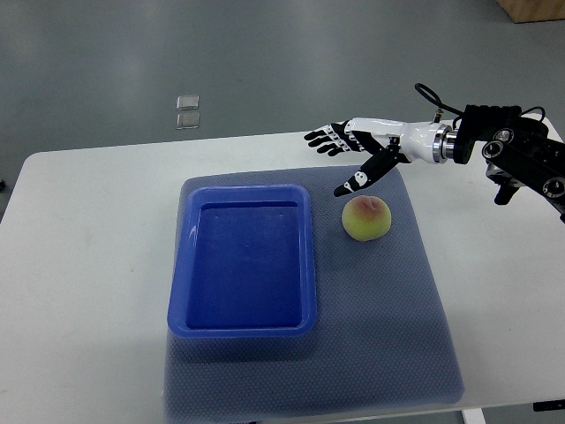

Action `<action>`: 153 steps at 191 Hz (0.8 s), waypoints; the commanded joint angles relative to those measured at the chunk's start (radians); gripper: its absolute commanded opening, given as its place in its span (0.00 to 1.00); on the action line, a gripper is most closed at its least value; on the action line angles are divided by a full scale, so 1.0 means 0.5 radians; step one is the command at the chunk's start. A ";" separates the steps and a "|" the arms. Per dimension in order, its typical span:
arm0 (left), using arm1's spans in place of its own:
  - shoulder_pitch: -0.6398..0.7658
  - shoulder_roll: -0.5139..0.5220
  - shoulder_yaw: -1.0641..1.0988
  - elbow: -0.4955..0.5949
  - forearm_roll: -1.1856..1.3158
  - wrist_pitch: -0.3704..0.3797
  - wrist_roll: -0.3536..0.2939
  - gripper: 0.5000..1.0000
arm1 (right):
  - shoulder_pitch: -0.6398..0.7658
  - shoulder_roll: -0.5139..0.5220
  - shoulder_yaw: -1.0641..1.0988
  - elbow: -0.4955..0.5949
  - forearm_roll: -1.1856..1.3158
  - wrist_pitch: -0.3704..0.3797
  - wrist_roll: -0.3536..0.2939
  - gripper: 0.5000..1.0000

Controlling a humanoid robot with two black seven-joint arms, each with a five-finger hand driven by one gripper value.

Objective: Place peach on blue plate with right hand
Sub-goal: 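Lower the right hand onto the peach and close fingers around it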

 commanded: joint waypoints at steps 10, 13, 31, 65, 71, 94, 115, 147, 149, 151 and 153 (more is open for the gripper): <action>0.000 0.000 -0.002 0.000 0.000 0.001 0.000 1.00 | 0.000 -0.035 -0.031 0.057 -0.227 -0.002 0.015 0.86; 0.000 0.000 -0.002 0.000 0.000 0.001 0.000 1.00 | 0.000 -0.038 -0.040 0.057 -0.237 -0.002 0.015 0.86; 0.000 0.000 -0.002 0.000 0.000 0.001 0.000 1.00 | 0.006 -0.054 -0.108 0.063 -0.298 -0.015 0.015 0.86; 0.000 0.000 -0.002 0.000 0.000 -0.002 0.000 1.00 | 0.000 -0.063 -0.151 0.063 -0.421 -0.030 0.030 0.86; 0.000 0.000 -0.002 0.000 0.000 0.001 0.000 1.00 | -0.003 -0.060 -0.151 0.063 -0.430 -0.033 0.030 0.86; 0.000 0.000 -0.002 0.000 0.000 0.001 0.000 1.00 | -0.003 -0.063 -0.181 0.063 -0.464 -0.073 0.039 0.86; 0.000 0.000 -0.002 0.000 0.000 0.001 0.000 1.00 | -0.003 -0.063 -0.261 0.063 -0.501 -0.162 0.052 0.86; 0.000 0.000 -0.002 0.000 0.000 0.001 0.000 1.00 | -0.003 -0.063 -0.365 0.063 -0.540 -0.278 0.104 0.86; 0.000 0.000 -0.002 0.000 0.000 -0.002 0.000 1.00 | -0.003 -0.060 -0.372 0.063 -0.540 -0.285 0.104 0.86; 0.000 0.000 -0.002 0.000 0.000 0.001 0.000 1.00 | -0.003 -0.063 -0.375 0.063 -0.543 -0.294 0.104 0.86; 0.000 0.000 0.001 0.000 0.000 0.001 0.000 1.00 | -0.003 -0.060 -0.381 0.063 -0.543 -0.300 0.104 0.86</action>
